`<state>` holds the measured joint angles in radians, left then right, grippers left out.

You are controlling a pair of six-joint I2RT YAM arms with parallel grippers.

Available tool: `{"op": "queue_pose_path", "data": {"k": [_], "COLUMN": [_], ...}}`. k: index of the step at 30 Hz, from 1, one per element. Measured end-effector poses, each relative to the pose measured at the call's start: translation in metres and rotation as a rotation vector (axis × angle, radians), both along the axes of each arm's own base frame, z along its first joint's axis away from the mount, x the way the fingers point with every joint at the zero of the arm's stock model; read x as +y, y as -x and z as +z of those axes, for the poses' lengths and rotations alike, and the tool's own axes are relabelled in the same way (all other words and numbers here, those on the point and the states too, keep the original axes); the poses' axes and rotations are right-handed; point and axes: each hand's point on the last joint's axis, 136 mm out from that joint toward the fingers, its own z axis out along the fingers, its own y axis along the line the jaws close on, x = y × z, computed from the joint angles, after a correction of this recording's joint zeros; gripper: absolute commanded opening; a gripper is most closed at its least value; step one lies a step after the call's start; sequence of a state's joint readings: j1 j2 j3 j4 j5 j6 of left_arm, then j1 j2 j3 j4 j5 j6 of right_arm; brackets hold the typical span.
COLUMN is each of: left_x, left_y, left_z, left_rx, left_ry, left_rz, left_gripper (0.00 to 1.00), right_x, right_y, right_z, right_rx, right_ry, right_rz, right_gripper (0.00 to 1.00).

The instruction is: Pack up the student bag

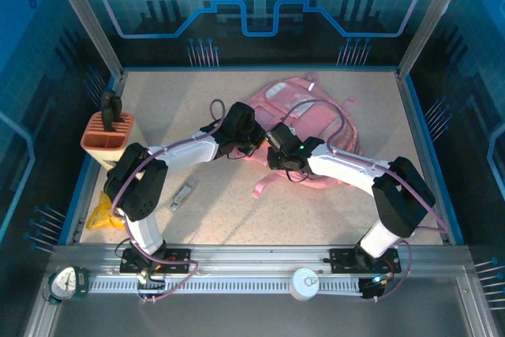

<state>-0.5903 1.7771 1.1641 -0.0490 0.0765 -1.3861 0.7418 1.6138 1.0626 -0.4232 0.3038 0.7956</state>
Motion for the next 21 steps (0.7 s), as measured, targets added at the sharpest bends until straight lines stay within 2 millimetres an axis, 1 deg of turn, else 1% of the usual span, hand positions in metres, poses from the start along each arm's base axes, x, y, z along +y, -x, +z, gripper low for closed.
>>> {"op": "queue_pose_path", "data": {"k": [7, 10, 12, 15, 21], "left_x": [0.0, -0.001, -0.001, -0.003, -0.011], "left_y": [-0.001, 0.0, 0.0, 0.0, 0.003], "left_z": [0.001, 0.001, 0.001, 0.002, 0.007], "left_rx": [-0.004, -0.004, -0.004, -0.008, -0.021], "left_ry": [0.003, 0.004, 0.006, 0.012, 0.026], "left_rz": [0.0, -0.001, 0.0, -0.003, -0.017], "left_gripper": [0.0, 0.0, 0.0, 0.0, 0.0], "right_x": [-0.001, 0.002, 0.001, -0.004, -0.014], "right_y": [-0.002, -0.003, -0.003, -0.006, -0.008], "right_z": [0.003, 0.005, 0.007, 0.008, 0.017], "right_rx": [-0.013, -0.025, -0.037, -0.05, -0.087], "right_ry": [-0.007, -0.014, -0.013, -0.016, -0.025], "right_rz": [-0.043, -0.057, -0.08, -0.133, -0.204], "right_gripper": [0.35, 0.33, 0.31, 0.26, 0.27]}}
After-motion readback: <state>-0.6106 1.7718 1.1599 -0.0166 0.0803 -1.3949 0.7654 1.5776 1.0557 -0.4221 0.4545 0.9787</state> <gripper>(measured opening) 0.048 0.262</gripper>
